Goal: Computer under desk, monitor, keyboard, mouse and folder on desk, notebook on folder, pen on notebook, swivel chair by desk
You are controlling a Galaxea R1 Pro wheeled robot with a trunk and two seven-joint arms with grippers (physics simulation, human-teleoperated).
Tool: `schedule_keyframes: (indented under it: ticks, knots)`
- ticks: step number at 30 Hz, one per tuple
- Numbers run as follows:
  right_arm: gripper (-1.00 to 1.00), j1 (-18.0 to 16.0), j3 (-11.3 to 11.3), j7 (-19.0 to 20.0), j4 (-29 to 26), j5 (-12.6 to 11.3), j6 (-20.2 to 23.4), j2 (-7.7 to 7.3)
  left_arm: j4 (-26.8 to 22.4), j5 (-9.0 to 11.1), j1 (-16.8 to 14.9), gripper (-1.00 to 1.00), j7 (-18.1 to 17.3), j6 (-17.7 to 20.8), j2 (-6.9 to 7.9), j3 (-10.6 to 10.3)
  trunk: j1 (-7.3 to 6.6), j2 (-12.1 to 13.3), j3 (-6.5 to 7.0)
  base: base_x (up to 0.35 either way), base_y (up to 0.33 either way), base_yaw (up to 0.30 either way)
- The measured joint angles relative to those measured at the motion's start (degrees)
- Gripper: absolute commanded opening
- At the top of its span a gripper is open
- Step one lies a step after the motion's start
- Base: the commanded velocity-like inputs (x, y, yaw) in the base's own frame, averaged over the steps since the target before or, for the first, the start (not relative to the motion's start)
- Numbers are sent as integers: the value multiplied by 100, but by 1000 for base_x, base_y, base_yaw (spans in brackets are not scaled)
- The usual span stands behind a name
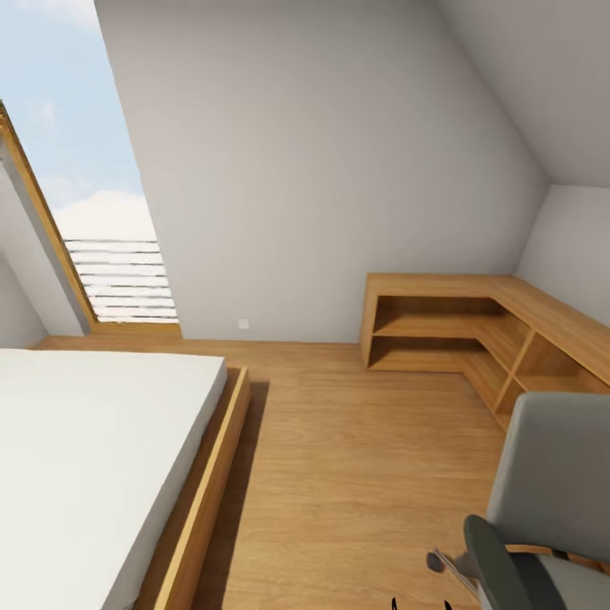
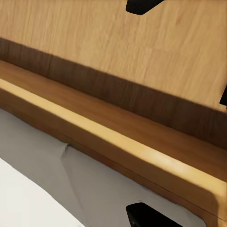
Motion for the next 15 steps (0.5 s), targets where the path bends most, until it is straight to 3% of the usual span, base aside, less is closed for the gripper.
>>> schedule_keyframes:
  ticks: [7, 15]
  knots:
    - [100, 0, 0, 3, -1, 0, 0, -3, 2, 0, 0, 100, 0, -1, 0, 0, 0, 0, 0, 2, 10, 33]
    - [100, 0, 0, 4, -2, 0, 1, -3, 1, 1, -1, 100, -3, -1, 0, 0, 0, 0, 0, 0, 130, 5]
